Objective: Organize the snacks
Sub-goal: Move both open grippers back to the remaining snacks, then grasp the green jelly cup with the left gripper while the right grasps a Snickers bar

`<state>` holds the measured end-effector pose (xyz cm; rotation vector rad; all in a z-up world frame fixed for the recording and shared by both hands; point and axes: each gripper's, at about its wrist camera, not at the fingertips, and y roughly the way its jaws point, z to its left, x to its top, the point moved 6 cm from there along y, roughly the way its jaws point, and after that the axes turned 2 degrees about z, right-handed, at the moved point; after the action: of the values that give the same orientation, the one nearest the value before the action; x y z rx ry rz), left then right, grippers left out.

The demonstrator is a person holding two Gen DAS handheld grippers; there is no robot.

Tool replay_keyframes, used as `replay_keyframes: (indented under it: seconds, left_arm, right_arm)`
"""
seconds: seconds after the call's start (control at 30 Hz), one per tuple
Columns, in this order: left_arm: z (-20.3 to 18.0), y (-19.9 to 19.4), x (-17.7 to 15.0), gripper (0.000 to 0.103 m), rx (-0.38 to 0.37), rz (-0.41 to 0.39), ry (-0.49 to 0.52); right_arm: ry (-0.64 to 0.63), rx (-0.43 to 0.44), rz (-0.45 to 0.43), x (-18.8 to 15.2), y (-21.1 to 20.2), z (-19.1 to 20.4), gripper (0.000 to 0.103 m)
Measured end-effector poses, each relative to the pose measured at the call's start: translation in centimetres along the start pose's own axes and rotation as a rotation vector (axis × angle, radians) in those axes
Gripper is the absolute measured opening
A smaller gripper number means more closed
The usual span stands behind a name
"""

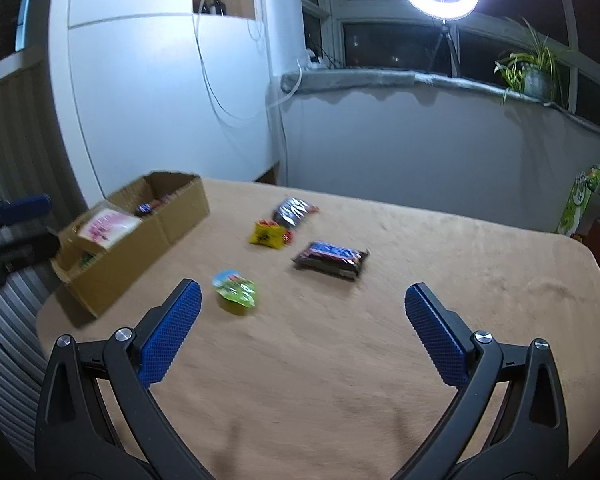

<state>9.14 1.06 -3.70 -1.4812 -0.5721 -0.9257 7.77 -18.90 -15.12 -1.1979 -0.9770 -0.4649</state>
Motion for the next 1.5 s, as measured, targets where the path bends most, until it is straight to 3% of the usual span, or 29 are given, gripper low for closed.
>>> replay_keyframes:
  seconds: [0.27, 0.47, 0.53, 0.7, 1.03, 1.1, 1.17, 1.2, 1.27, 1.33, 1.5]
  left_arm:
    - [-3.6, 7.8, -2.9, 0.082, -0.082, 0.169, 0.005]
    - [-4.6, 13.8, -3.0, 0.082, -0.138, 0.268, -0.037]
    - [-4.2, 15.6, -2.9, 0.082, -0.126, 0.306, -0.067]
    - [-3.6, 17.0, -3.1, 0.082, -0.145, 0.335, -0.118]
    - [-3.9, 17.3, -3.3, 0.079, -0.11, 0.333, -0.077]
    - [-3.8, 17.1, -3.4, 0.077, -0.112, 0.33, -0.082]
    - [-3.9, 17.1, -3.4, 0.073, -0.113, 0.325, -0.084]
    - [-3.9, 17.0, -3.4, 0.068, -0.114, 0.322, -0.083]
    - [-4.0, 16.8, -3.3, 0.06, -0.119, 0.314, -0.083]
    - [-4.0, 16.6, -3.3, 0.049, -0.119, 0.305, -0.084]
    - [-3.4, 16.4, -3.2, 0.036, -0.126, 0.294, -0.119]
  right_arm:
    - [-0.061, 0.015, 0.114, -0.5, 4.6, -3.3, 0.103]
    - [-0.143, 0.068, 0.235, 0.6, 10.7, -4.5, 0.103]
    - [-0.183, 0.074, 0.271, 0.7, 12.2, -4.3, 0.103]
    - [-0.259, 0.122, 0.323, 0.4, 14.4, -2.9, 0.103]
    - [-0.297, 0.166, 0.348, 0.9, 16.2, -2.0, 0.102]
    - [-0.301, 0.171, 0.34, 1.0, 16.2, -1.9, 0.097]
    - [-0.299, 0.173, 0.323, 1.2, 15.9, -1.8, 0.08]
    - [-0.294, 0.169, 0.314, 1.2, 15.8, -2.0, 0.076]
    - [-0.284, 0.168, 0.299, 1.4, 15.5, -2.2, 0.054]
    - [-0.284, 0.164, 0.291, 1.4, 15.4, -2.3, 0.043]
    - [-0.289, 0.157, 0.286, 1.5, 15.4, -2.3, 0.034]
